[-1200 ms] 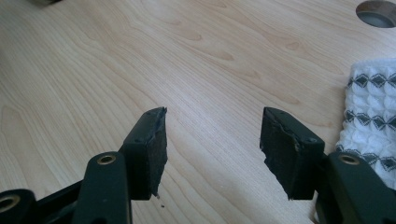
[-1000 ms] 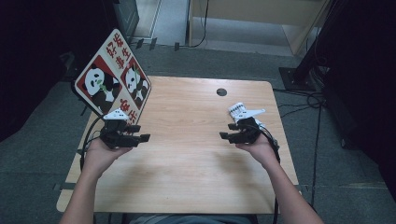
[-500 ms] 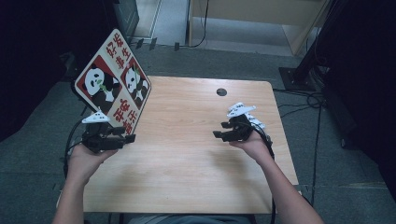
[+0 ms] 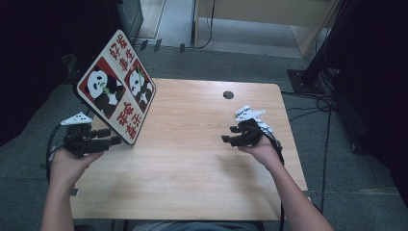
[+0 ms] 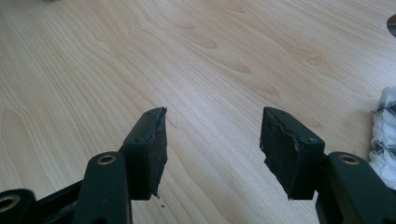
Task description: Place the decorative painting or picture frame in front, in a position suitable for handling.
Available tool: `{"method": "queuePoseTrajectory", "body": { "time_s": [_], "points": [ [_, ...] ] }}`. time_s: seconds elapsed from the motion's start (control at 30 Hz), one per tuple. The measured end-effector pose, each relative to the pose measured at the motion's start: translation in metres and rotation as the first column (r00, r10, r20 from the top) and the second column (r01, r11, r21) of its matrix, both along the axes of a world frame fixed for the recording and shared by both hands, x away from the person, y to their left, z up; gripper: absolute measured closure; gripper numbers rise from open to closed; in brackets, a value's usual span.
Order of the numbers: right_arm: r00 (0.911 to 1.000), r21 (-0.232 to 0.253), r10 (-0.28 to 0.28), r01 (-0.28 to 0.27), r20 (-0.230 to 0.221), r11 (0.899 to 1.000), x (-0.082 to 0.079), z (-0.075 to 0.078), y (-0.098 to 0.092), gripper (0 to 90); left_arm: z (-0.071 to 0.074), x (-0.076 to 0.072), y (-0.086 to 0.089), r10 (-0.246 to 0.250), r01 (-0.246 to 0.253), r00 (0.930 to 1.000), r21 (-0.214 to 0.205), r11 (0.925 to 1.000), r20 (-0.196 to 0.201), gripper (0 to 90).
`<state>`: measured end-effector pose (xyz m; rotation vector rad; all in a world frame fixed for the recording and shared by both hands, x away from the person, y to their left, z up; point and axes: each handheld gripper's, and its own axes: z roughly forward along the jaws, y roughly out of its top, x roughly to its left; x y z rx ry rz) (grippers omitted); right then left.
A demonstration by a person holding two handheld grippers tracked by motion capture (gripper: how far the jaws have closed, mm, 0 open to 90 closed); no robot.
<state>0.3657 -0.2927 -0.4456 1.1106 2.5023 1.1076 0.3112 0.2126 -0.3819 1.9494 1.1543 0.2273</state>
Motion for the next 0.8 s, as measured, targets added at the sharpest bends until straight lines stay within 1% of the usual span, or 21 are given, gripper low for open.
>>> {"method": "queuePoseTrajectory", "body": {
  "time_s": [0.13, 0.2, 0.3, 0.4, 0.43, 0.57, 0.63, 0.7, 0.77, 0.8],
  "points": [
    [1.0, -0.006, -0.006, 0.006, -0.002, 1.0, -0.001, -0.001, -0.001, 42.7, 0.003, 0.001, 0.011, 0.039, -0.039, 0.9992, -0.019, 0.9991, -0.004, 39.2],
    [1.0, -0.008, -0.004, 0.004, 0.003, 1.0, -0.002, -0.001, -0.003, 42.7, 0.006, 0.002, 0.014, 0.047, -0.047, 0.9989, -0.029, 0.9985, -0.005, 39.2],
    [0.9999, -0.012, -0.011, 0.011, -0.002, 1.0, -0.003, -0.002, -0.005, 42.7, 0.007, 0.005, 0.02, 0.069, -0.069, 0.9975, -0.008, 0.9976, -0.011, 39.3],
    [0.9999, -0.022, -0.015, 0.015, 0.001, 1.0, -0.004, -0.001, -0.007, 42.7, 0.009, 0.007, 0.028, 0.1, -0.1, 0.9949, -0.028, 0.9946, -0.005, 39.5],
    [0.9998, -0.017, -0.022, 0.022, 0.002, 1.0, -0.005, -0.001, -0.008, 42.7, 0.011, 0.008, 0.031, 0.114, -0.115, 0.9934, -0.035, 0.9928, -0.004, 39.5],
    [0.9996, -0.017, -0.027, 0.027, 0.004, 0.999, -0.006, -0.002, -0.01, 42.8, 0.012, 0.013, 0.036, 0.149, -0.149, 0.9888, -0.044, 0.9879, 0.001, 39.1],
    [0.9997, -0.021, -0.023, 0.023, 0.008, 1.0, -0.007, -0.002, -0.009, 42.9, 0.016, 0.016, 0.037, 0.157, -0.156, 0.9876, -0.048, 0.9866, 0.012, 39.2],
    [0.9998, -0.026, -0.018, 0.018, 0.006, 0.999, -0.009, -0.002, -0.008, 42.8, 0.022, 0.02, 0.038, 0.146, -0.145, 0.9893, -0.065, 0.9873, 0.011, 39.2],
    [0.9999, -0.032, -0.011, 0.011, 0.007, 0.999, -0.01, -0.003, -0.007, 42.8, 0.028, 0.024, 0.037, 0.128, -0.127, 0.9918, -0.098, 0.9871, 0.003, 39.4],
    [0.9999, -0.034, -0.009, 0.01, 0.009, 0.999, -0.01, -0.003, -0.007, 42.8, 0.03, 0.025, 0.036, 0.124, -0.123, 0.9923, -0.102, 0.9872, 0.0, 39.5]
  ]
}}
